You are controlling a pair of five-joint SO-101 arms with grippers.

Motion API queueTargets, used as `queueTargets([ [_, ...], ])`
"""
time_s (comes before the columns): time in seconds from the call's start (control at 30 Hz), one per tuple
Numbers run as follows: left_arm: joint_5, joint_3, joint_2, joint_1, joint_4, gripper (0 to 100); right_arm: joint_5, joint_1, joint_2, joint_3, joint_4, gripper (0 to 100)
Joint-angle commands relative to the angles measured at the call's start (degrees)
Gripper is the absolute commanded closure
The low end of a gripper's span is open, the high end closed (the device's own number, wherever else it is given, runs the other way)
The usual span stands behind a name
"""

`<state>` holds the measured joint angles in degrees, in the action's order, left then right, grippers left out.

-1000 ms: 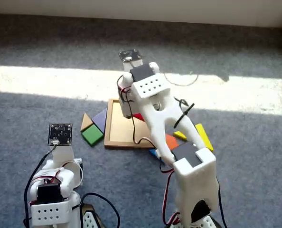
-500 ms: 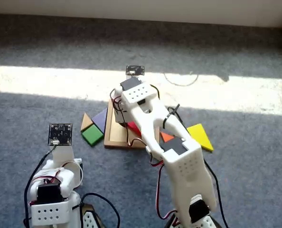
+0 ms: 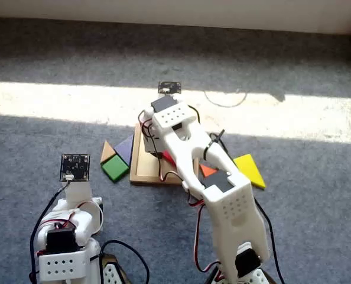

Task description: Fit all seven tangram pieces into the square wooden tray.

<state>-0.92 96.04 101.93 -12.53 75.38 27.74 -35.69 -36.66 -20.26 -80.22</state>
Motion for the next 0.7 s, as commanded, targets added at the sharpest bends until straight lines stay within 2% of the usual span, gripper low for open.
queueTargets([
  [0.0, 0.4, 1.1, 2.1, 0.0, 0.3, 99, -0.4, 1.8, 1.3, -3.5, -3.0, 69.6],
  [0.13, 0.4, 1.1, 2.1, 0.0, 0.3, 99, -0.6, 1.6, 1.2, -8.8, -8.8, 62.8],
  [0.27, 0.4, 1.1, 2.1, 0.0, 0.3, 99, -1.3, 1.5, 0.9, -11.3, -9.3, 62.3],
  [0.4, 0.4, 1.1, 2.1, 0.0, 0.3, 99, -8.8, 1.4, 1.4, -11.5, -9.8, 63.4],
  [0.47, 0.4, 1.1, 2.1, 0.0, 0.3, 99, -11.4, 1.0, 1.4, -11.5, -9.7, 69.7],
  [0.67, 0.4, 1.1, 2.1, 0.0, 0.3, 99, -21.7, -0.4, 0.9, -11.6, -8.0, 99.8],
])
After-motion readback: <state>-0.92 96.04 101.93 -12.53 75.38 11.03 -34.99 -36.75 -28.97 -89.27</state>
